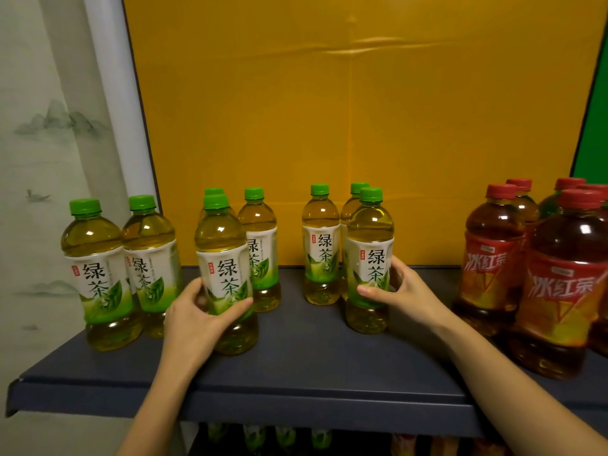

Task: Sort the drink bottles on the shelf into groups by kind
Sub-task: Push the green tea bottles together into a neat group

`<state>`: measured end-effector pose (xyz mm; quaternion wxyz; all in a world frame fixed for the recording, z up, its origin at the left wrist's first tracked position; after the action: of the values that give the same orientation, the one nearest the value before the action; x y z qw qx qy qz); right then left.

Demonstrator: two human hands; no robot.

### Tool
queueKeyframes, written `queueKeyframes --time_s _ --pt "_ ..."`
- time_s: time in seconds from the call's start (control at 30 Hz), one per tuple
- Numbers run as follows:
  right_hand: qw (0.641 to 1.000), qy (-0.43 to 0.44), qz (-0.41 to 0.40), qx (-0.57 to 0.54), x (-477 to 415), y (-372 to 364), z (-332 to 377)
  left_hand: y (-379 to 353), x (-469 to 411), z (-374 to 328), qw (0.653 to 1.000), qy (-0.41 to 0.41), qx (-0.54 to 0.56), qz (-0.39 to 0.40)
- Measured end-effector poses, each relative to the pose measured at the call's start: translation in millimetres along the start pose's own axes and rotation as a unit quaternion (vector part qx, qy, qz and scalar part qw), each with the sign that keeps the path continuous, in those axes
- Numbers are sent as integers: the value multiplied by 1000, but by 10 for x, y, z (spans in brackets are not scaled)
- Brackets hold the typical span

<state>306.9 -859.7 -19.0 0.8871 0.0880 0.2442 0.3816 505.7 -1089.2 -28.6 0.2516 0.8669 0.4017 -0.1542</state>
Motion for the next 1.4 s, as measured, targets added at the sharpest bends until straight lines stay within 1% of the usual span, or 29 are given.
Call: queueKeyframes --time_s 0.23,0.5,0.63,0.9,1.03,1.4 --pt "1000 -14 -10 -4 20 7 -61 -509 -78 -250 997 -34 34 67" --pt "999 -10 -31 -26 45 25 -101 -980 -250 -347 987 -56 38 144" --pt "999 6 -43 -21 54 19 -105 -1084 -287 -345 986 -65 34 152" --pt "998 8 -67 -2 36 22 -144 -1155 -322 -244 981 -39 66 176" --pt "997 8 -83 2 29 -8 -158 -1138 -317 -258 977 -40 75 194" --pt "996 11 -91 -17 35 -82 -135 -1177 -259 -274 978 -43 68 191"
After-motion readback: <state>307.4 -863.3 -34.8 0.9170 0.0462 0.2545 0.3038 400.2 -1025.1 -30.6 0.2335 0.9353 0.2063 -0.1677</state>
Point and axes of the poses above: each hand's wrist, its own x-axis away from the middle knuckle, its own y-axis out of the back of the hand, z = x × y, the point moved 2 cm from there along -x, towards the middle knuckle, and after that the axes turned 7 degrees about z, right-handed, at the moved point
